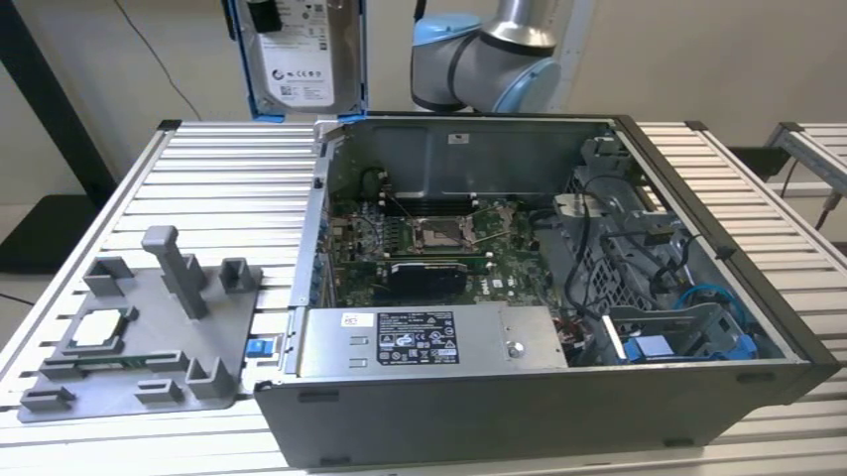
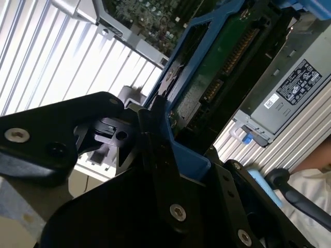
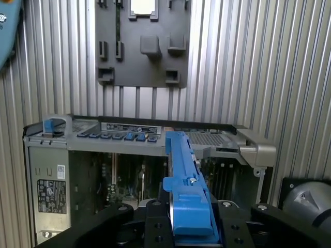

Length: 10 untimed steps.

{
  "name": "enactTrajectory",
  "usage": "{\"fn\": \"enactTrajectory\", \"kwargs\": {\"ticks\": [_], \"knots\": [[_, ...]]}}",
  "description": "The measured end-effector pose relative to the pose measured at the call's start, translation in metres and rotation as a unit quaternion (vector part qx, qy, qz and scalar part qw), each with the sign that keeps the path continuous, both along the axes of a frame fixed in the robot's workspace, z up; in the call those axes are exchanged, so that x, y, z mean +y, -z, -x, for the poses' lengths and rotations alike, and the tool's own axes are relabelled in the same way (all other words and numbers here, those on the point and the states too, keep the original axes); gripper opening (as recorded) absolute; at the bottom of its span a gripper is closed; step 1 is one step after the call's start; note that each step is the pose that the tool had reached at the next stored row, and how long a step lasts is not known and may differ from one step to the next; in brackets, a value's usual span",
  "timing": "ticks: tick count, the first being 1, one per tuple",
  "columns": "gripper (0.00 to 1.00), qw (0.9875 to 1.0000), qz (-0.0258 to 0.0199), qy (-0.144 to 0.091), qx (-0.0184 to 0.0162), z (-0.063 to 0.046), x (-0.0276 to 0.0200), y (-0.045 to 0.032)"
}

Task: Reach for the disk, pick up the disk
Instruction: 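Pick up the disk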

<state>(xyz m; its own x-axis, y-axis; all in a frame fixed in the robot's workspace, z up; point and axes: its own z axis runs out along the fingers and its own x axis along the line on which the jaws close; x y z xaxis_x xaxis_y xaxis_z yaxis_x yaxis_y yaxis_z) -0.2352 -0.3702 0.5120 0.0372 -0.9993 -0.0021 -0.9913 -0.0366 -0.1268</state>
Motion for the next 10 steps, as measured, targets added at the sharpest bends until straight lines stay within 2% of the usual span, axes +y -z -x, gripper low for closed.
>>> {"fn": "enactTrajectory", "kwargs": {"ticks": [10], "knots": [[0.00,1.0000,0.0000,0.000,0.0001,-0.025,0.0000,0.0000]]}}
